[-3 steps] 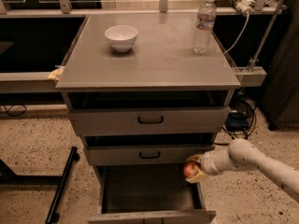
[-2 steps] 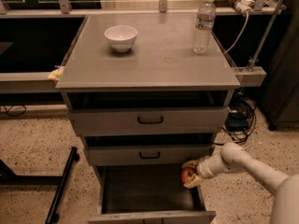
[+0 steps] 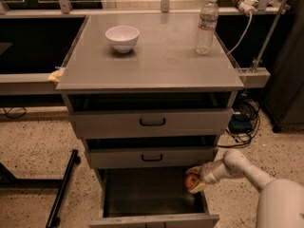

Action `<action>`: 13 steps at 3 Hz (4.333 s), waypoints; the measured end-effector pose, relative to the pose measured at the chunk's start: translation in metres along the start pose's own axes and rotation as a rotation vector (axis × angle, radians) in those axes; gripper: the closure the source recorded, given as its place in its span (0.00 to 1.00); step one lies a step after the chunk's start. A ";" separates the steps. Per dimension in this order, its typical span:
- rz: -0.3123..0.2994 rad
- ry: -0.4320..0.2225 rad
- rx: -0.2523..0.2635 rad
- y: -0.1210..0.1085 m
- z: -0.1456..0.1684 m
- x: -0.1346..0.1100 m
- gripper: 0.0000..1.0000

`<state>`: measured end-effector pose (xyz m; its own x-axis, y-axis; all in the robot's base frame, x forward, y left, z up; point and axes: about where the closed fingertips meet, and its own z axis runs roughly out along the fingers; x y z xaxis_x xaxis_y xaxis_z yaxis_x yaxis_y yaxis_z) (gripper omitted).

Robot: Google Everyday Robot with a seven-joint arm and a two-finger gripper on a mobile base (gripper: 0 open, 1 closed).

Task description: Place apple into bottom drawer

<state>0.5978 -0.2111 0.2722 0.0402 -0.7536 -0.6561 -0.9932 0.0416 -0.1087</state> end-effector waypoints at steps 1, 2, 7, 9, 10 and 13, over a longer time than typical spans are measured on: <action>-0.015 -0.004 -0.019 0.011 0.006 0.002 1.00; -0.028 -0.047 -0.020 0.022 0.029 0.031 1.00; -0.013 -0.031 0.054 0.012 0.079 0.060 1.00; 0.018 -0.060 0.087 0.001 0.102 0.066 1.00; 0.038 -0.103 0.065 -0.002 0.130 0.055 1.00; 0.047 -0.191 -0.007 0.003 0.164 0.009 1.00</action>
Offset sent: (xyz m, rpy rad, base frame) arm -0.0190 -0.0215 -0.0878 0.0922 -0.0263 0.0399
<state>0.6136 -0.1100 0.1432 0.0129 -0.6128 -0.7901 -0.9952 0.0690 -0.0697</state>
